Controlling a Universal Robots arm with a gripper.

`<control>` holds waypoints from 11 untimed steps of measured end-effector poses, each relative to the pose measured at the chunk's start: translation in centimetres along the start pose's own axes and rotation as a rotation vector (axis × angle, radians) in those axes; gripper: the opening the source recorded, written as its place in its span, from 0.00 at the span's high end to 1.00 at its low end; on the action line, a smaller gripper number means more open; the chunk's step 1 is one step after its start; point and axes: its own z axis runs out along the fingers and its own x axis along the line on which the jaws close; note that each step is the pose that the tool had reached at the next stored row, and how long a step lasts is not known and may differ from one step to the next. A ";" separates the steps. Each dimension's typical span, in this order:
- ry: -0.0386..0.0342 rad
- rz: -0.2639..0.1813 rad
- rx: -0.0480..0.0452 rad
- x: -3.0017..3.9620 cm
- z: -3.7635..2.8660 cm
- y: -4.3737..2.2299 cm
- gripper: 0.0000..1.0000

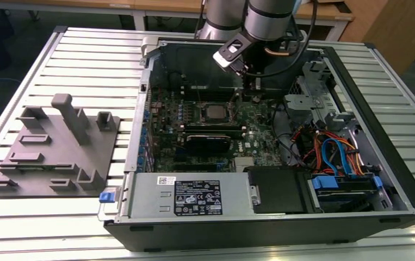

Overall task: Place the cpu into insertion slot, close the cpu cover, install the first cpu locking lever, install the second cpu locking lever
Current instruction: 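Close the cpu cover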

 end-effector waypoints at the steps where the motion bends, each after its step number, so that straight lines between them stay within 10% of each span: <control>1: 0.0000 0.000 0.0000 0.00 0.00 -0.07 0.90; 11: 0.0000 0.000 0.0000 -0.01 0.01 -0.51 0.90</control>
